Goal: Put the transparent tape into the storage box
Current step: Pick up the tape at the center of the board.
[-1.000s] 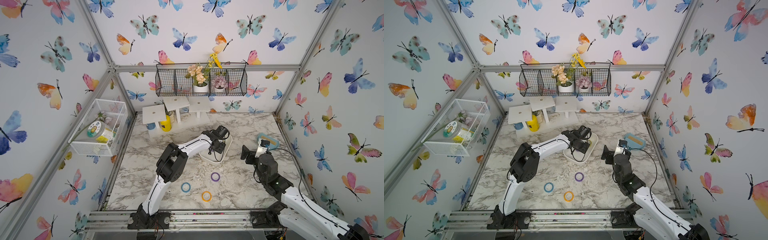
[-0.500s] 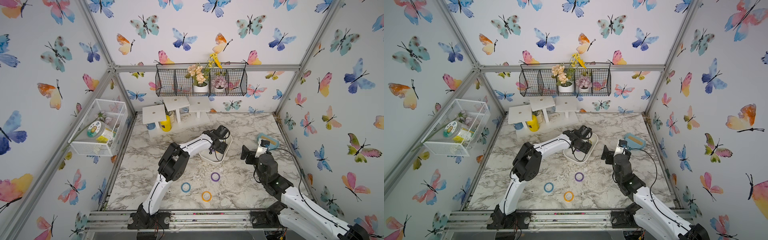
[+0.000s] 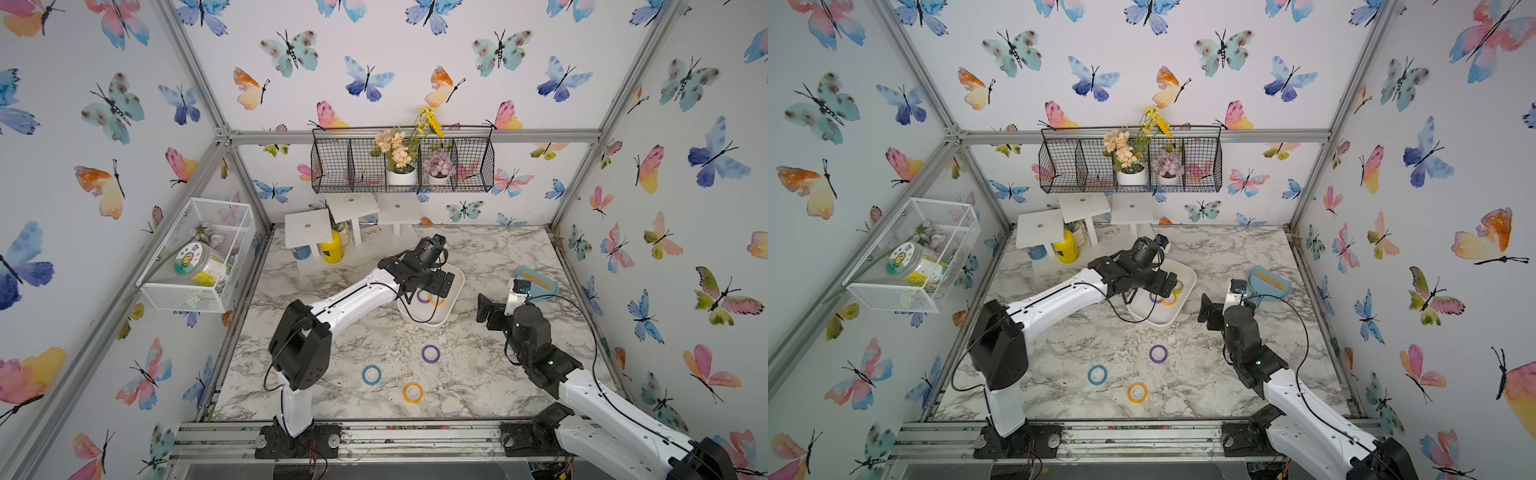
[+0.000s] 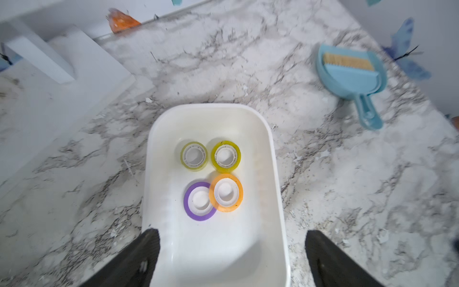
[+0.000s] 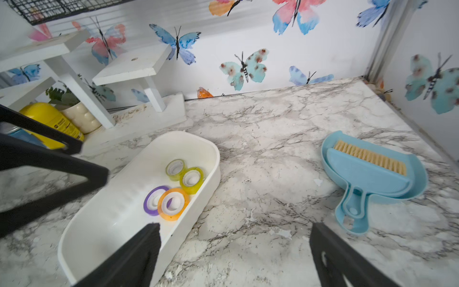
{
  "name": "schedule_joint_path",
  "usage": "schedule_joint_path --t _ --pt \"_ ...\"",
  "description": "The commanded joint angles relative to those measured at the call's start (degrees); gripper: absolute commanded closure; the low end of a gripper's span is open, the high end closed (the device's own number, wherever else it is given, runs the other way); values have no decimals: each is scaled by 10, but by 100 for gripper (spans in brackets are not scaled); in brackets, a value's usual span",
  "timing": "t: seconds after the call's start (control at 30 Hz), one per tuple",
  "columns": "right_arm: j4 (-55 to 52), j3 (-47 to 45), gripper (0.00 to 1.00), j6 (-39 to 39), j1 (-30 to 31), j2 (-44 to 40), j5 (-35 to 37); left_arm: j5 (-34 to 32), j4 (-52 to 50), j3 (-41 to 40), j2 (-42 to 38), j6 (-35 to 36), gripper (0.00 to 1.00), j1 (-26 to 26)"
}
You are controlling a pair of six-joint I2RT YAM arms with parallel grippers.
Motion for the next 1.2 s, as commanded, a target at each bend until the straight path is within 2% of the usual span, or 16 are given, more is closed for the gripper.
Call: schedule_joint_path --t 0.0,0.17,0.3,0.37,0.5,0.6,0.7,0.83,1.03,1.17 --pt "-55 38 1 15 -2 13 -94 -3 80 -129 -107 -29 1 8" --pt "-148 85 1 40 -1 52 -206 -9 164 -328 -250 -55 1 35" --pt "-180 96 3 67 12 83 -288 -1 222 -459 -345 -75 1 90" --pt "-206 106 4 77 34 97 -288 10 249 -511 -380 -78 1 122" --pt "-259 131 4 97 105 121 -235 30 285 -593 -422 -70 1 189" --pt "-286 152 4 118 162 161 -204 0 292 -620 -430 -61 1 202" --pt "-343 198 4 135 218 237 -153 15 295 -622 -434 -57 1 202" --pt "-417 261 3 159 259 326 -99 -2 292 -627 -439 -57 1 202" --pt "-451 294 5 164 267 378 -86 -7 294 -634 -451 -56 1 202" --pt "-448 314 7 154 267 411 -103 0 290 -626 -434 -55 1 202"
